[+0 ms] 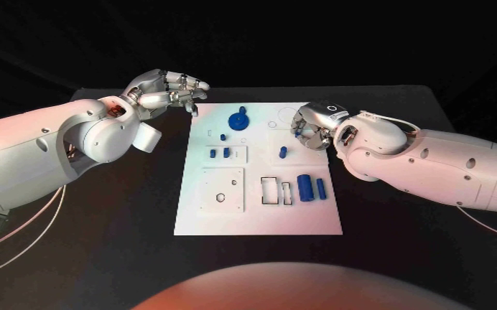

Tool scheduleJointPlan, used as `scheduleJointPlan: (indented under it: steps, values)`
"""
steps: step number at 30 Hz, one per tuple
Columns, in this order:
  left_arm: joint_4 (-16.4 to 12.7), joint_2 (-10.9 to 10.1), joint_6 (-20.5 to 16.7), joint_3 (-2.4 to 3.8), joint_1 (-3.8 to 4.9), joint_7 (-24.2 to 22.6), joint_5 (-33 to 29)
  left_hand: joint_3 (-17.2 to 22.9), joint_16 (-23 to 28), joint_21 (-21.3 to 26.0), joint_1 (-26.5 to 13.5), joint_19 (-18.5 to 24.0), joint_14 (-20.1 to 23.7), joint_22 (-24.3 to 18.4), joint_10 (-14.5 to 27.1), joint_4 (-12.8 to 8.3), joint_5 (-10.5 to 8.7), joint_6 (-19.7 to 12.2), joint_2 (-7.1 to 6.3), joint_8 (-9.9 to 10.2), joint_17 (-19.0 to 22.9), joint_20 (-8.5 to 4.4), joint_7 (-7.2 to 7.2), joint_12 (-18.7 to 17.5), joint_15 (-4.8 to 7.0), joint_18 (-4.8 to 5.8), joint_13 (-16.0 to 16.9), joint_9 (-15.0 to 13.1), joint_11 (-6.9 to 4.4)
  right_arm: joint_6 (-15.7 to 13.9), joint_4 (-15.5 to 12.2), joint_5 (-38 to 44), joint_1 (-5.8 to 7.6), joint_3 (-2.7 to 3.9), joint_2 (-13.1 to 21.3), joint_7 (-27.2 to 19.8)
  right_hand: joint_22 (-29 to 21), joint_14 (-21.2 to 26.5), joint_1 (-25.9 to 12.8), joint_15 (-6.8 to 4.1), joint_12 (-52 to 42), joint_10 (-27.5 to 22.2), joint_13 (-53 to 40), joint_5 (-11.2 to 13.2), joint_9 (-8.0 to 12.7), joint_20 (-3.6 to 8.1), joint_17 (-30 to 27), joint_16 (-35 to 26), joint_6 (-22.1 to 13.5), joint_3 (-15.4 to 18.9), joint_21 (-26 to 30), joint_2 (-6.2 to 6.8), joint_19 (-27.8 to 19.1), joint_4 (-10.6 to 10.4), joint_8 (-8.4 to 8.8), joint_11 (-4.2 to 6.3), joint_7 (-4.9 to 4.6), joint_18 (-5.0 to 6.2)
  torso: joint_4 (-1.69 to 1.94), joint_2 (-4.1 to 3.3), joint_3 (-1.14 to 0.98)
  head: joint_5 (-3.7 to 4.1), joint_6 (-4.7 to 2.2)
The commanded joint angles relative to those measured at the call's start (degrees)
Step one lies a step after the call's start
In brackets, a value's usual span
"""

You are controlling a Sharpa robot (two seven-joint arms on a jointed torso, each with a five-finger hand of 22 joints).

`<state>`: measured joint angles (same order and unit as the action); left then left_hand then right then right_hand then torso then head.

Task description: Assemble the parts on the task board

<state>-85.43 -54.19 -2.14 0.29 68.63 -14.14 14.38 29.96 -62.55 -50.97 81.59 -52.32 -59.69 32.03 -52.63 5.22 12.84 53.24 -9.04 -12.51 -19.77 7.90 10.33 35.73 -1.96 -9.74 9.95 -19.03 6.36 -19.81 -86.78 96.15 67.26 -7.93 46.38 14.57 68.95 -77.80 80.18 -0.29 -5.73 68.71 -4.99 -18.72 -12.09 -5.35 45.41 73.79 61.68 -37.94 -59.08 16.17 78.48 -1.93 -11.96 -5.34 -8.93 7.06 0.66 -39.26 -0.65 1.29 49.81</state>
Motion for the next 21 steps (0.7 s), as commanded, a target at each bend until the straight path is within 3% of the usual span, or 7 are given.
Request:
scheduleJointPlan:
  steps: [1,11,21]
  values:
    - [-0.1,0.04,1.05,0.02,0.0,-0.06,0.23,-0.07,0.2,0.21,-0.24,-0.32,-0.02,0.06,0.42,-0.34,0.28,-0.26,0.54,0.25,-0.05,-0.17,-0.05,0.24,-0.26,-0.77,0.09,-0.05,-0.05,1.1,-0.04,2.15,-0.12,-0.08,0.12,1.37,-0.12,0.16,-0.93,0.4,0.41,-0.53,0.26,0.26,-0.14,-0.14,-0.07,-0.42,-0.73,0.14,0.49,0.1,-0.4,0.52,-0.17,0.17,-0.04,-0.43,0.03,0.01,0.02,0.09,0.0]
    - [-0.11,0.03,1.11,0.02,0.0,-0.03,0.27,-0.07,0.2,0.21,-0.24,-0.32,-0.02,0.06,0.42,-0.34,0.28,-0.26,0.54,0.25,-0.05,-0.17,-0.05,0.24,-0.26,-0.77,0.09,-0.05,-0.05,1.48,-0.26,2.52,-0.16,-0.09,0.07,1.41,0.12,0.18,-1.27,0.52,0.6,-0.67,0.24,0.3,-0.24,-0.27,0.28,-0.35,-1.06,0.43,0.22,0.26,-0.41,0.76,-0.2,0.07,-0.13,-0.49,0.03,0.01,0.02,0.14,0.02]
    - [-0.14,0.03,1.13,0.02,0.0,0.0,0.29,-0.09,0.24,0.23,-0.34,-0.29,0.0,0.06,0.56,-0.33,0.26,-0.35,0.52,0.31,-0.09,-0.14,-0.02,0.23,-0.3,-0.76,0.1,-0.12,0.0,1.63,-0.11,2.5,-0.28,-0.12,-0.43,1.19,1.48,-0.59,-1.94,0.33,0.22,0.64,-0.19,0.29,-0.91,-0.29,2.44,0.55,-0.4,0.7,-1.64,-0.57,0.28,0.86,-1.17,0.46,0.25,-0.78,0.07,-0.04,0.02,0.25,0.03]
